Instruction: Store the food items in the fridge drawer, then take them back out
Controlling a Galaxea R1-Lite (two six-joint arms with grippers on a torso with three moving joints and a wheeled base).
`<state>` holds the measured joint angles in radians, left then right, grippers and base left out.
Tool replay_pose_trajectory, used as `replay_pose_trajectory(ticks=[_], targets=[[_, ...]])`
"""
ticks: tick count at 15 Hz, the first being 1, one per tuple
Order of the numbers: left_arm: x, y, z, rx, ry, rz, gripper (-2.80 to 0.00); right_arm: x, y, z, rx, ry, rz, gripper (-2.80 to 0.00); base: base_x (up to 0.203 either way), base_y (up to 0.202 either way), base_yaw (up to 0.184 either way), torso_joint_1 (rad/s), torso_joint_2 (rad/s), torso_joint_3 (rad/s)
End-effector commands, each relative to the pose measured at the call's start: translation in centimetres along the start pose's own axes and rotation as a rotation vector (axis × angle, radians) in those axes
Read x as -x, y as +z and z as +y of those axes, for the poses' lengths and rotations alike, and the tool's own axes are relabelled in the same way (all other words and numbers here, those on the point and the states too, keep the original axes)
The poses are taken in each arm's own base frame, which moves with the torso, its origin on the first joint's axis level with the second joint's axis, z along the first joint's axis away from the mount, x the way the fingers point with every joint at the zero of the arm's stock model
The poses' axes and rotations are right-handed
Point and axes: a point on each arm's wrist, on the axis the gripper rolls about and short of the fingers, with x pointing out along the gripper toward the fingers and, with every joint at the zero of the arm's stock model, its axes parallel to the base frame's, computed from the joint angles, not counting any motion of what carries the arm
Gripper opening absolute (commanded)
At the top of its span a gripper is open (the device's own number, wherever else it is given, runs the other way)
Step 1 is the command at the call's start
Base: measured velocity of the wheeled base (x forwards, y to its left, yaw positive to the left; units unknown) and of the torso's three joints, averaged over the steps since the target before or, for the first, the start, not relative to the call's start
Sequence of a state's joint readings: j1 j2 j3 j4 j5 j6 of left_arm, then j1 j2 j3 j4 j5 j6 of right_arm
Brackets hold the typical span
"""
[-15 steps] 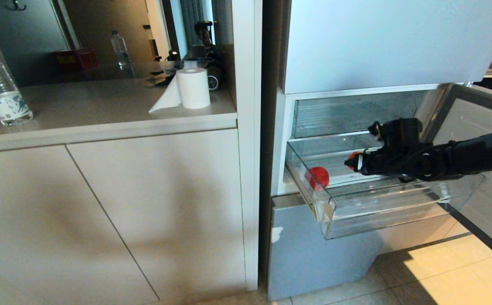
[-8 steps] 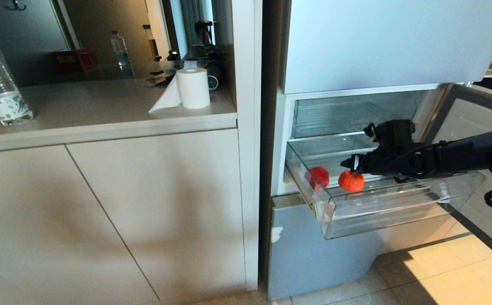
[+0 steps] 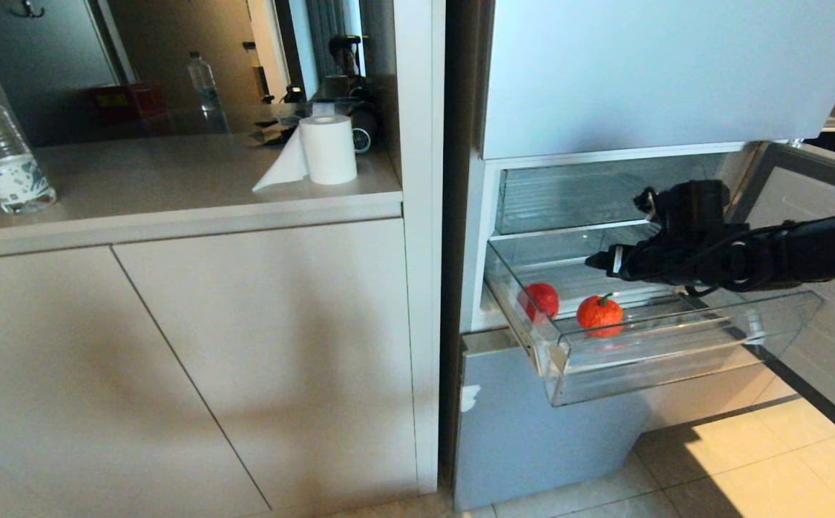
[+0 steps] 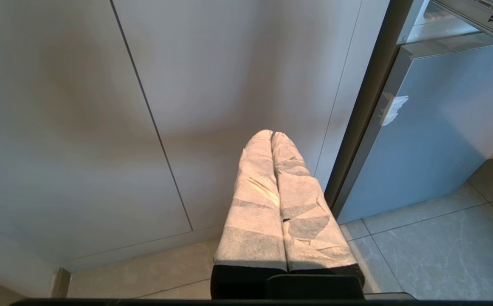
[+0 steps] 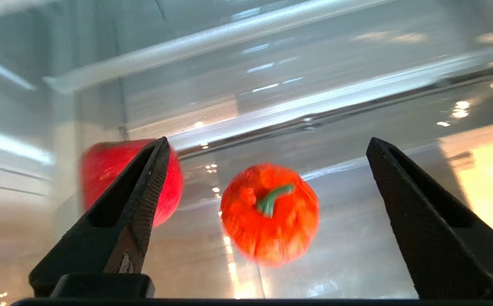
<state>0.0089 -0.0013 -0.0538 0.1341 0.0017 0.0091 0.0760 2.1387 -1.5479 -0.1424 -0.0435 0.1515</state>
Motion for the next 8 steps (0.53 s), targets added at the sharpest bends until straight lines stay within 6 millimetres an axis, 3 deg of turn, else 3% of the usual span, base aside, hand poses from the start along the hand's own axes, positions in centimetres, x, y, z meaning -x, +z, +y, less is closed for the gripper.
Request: replay_pose_trajectory(ticks=[1, 3, 5, 8], targets=[[0.0, 0.0, 0.0, 0.0, 0.002, 0.001, -2.8, 7.2, 3.0, 0.2, -0.003, -0.002, -0.095, -2.8, 0.0, 0.0, 0.0, 0.0, 0.0, 0.0], [0.0, 0.0, 0.0, 0.0, 0.0, 0.001, -2.8, 13.3, 1.9, -0.3, 0.006, -0.011, -0.087, -2.8, 0.0, 0.0, 0.0, 0.0, 0.0, 0.0], [0.0, 0.0, 0.0, 0.0, 0.0, 0.001, -2.8, 18.0, -2.3, -0.9, 0.026, -0.019, -0.008, -2.8, 0.0, 0.0, 0.0, 0.0, 0.0, 0.0], [0.0, 0.0, 0.0, 0.0, 0.002, 0.001, -2.8, 21.4, -8.6, -1.4, 0.091, -0.012, 0.132, -2.8, 0.0, 0.0, 0.0, 0.0, 0.0, 0.0]])
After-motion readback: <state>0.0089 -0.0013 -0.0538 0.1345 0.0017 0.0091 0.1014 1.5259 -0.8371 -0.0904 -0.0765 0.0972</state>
